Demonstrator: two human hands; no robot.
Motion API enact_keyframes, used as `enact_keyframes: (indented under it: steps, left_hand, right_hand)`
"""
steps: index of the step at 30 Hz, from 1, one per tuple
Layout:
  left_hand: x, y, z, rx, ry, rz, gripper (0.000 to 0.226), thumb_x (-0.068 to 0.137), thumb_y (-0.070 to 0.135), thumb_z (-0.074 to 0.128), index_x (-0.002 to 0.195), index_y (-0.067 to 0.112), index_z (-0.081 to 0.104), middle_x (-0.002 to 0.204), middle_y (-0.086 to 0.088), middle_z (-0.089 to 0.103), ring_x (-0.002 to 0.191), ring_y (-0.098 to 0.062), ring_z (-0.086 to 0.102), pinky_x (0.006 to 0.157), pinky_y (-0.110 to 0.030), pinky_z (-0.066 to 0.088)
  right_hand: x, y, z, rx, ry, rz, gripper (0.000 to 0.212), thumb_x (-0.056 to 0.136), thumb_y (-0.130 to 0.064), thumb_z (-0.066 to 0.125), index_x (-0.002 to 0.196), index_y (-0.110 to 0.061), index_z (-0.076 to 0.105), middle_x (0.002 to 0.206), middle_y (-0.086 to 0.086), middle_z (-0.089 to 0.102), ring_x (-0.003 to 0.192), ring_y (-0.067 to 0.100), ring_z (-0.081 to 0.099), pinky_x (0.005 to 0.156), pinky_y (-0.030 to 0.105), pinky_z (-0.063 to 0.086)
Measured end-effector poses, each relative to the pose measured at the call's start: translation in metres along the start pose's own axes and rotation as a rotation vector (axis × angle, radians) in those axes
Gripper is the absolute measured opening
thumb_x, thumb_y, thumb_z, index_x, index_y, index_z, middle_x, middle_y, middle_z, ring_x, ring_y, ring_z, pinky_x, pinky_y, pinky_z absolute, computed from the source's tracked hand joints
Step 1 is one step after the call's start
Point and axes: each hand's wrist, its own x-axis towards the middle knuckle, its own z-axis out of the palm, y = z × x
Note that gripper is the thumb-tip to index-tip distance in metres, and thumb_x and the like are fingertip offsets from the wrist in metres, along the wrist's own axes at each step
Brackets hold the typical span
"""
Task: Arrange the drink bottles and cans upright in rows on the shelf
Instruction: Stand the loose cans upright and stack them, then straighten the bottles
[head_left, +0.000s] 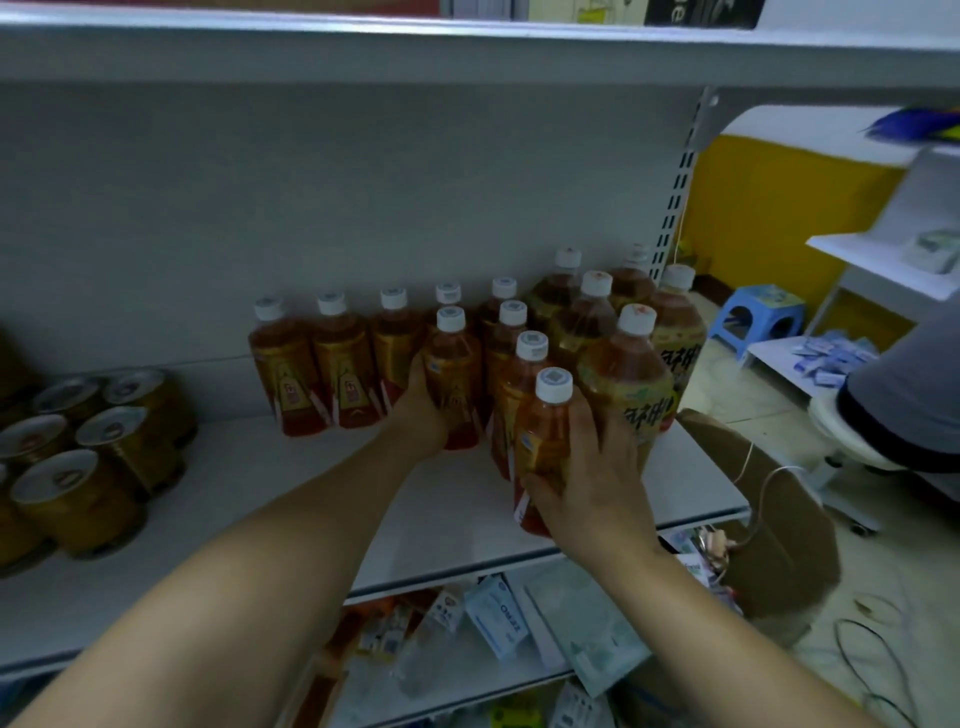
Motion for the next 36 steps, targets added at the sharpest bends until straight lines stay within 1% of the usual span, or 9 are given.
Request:
enact_keyframes:
  steps: [3, 6, 12, 16, 25, 28, 30, 33, 36]
  left_hand:
    - [-0.012, 0.003, -0.004, -0.015, -0.066, -0.029, 0.109, 0.081, 0.029, 0.072, 0.149, 0.022, -0.013, 0.151, -0.004, 0.031, 0.133, -0.021, 0.037, 0.11, -0.038, 0.032]
    - [-0.032, -0.003, -0.008, 0.007, -0.103, -0.074, 0.106, 0.08, 0.026, 0.074, 0.151, 0.025, -0.006, 0.151, 0.001, 0.03, 0.129, -0.011, 0.035, 0.105, -0.022, 0.028]
    - [-0.074, -0.013, -0.042, 0.231, -0.107, -0.204, 0.086, 0.085, 0.04, 0.066, 0.15, 0.024, 0.012, 0.156, -0.002, 0.02, 0.139, -0.021, 0.026, 0.094, -0.02, 0.025]
    - [-0.097, -0.006, -0.078, 0.363, -0.049, -0.217, 0.081, 0.086, 0.045, 0.063, 0.15, 0.023, 0.019, 0.155, -0.002, 0.023, 0.138, -0.023, 0.028, 0.095, -0.022, 0.025]
    - [-0.174, -0.01, -0.201, 0.527, 0.04, -0.231, 0.071, 0.085, 0.044, 0.062, 0.146, 0.027, 0.029, 0.148, -0.003, 0.038, 0.128, -0.023, 0.044, 0.09, -0.025, 0.038]
    - [-0.214, -0.028, -0.257, 0.538, 0.074, -0.233, 0.045, 0.083, 0.038, 0.063, 0.124, 0.026, 0.052, 0.125, -0.005, 0.058, 0.103, -0.02, 0.057, 0.083, -0.03, 0.047]
    - [-0.241, -0.045, -0.293, 0.559, 0.107, -0.235, 0.034, 0.081, 0.037, 0.064, 0.113, 0.033, 0.052, 0.117, -0.001, 0.061, 0.091, -0.012, 0.056, 0.072, -0.027, 0.044]
    - [-0.277, -0.073, -0.343, 0.617, 0.151, -0.298, 0.063, 0.081, 0.041, 0.065, 0.138, 0.03, 0.04, 0.135, -0.002, 0.052, 0.108, -0.017, 0.055, 0.08, -0.024, 0.04]
    - [-0.307, -0.103, -0.387, 0.62, 0.169, -0.356, 0.077, 0.084, 0.044, 0.063, 0.148, 0.025, 0.026, 0.15, -0.002, 0.035, 0.129, -0.021, 0.042, 0.094, -0.025, 0.036]
  right_hand:
    - [0.001, 0.004, -0.002, -0.13, 0.029, -0.03, 0.095, 0.066, -0.034, 0.084, 0.144, -0.005, 0.037, 0.131, 0.025, 0.045, 0.12, 0.043, 0.043, 0.096, 0.057, 0.037]
    - [0.003, 0.015, -0.007, -0.205, 0.036, -0.048, 0.099, 0.064, -0.042, 0.085, 0.14, 0.003, 0.04, 0.134, 0.029, 0.045, 0.124, 0.046, 0.043, 0.101, 0.059, 0.032]
    - [0.012, 0.011, -0.016, -0.108, -0.038, -0.008, 0.112, 0.07, -0.063, 0.068, 0.152, -0.017, 0.008, 0.157, 0.011, 0.012, 0.142, 0.028, 0.009, 0.115, 0.048, 0.008]
    - [0.031, -0.024, -0.035, -0.069, -0.003, -0.147, 0.099, 0.076, -0.066, 0.059, 0.151, -0.02, 0.015, 0.157, 0.01, 0.014, 0.143, 0.026, 0.007, 0.115, 0.045, 0.007]
    - [0.058, -0.18, -0.016, -0.174, -0.307, -0.451, 0.078, 0.084, -0.062, 0.054, 0.146, -0.02, 0.032, 0.15, 0.007, 0.034, 0.136, 0.028, 0.029, 0.109, 0.038, 0.026]
    - [0.049, -0.244, 0.013, -0.127, -0.37, -0.474, 0.079, 0.084, -0.061, 0.055, 0.147, -0.021, 0.031, 0.151, 0.006, 0.034, 0.136, 0.027, 0.032, 0.108, 0.035, 0.028]
    - [0.041, -0.287, 0.036, -0.111, -0.432, -0.464, 0.081, 0.084, -0.063, 0.054, 0.148, -0.02, 0.03, 0.152, 0.007, 0.033, 0.137, 0.028, 0.033, 0.107, 0.035, 0.03]
    - [0.031, -0.345, 0.075, -0.07, -0.525, -0.437, 0.083, 0.082, -0.066, 0.054, 0.148, -0.022, 0.029, 0.152, 0.005, 0.033, 0.134, 0.027, 0.037, 0.101, 0.035, 0.036]
    - [0.017, -0.393, 0.111, -0.051, -0.569, -0.443, 0.081, 0.078, -0.067, 0.056, 0.144, -0.024, 0.035, 0.146, 0.004, 0.041, 0.125, 0.026, 0.045, 0.089, 0.035, 0.041]
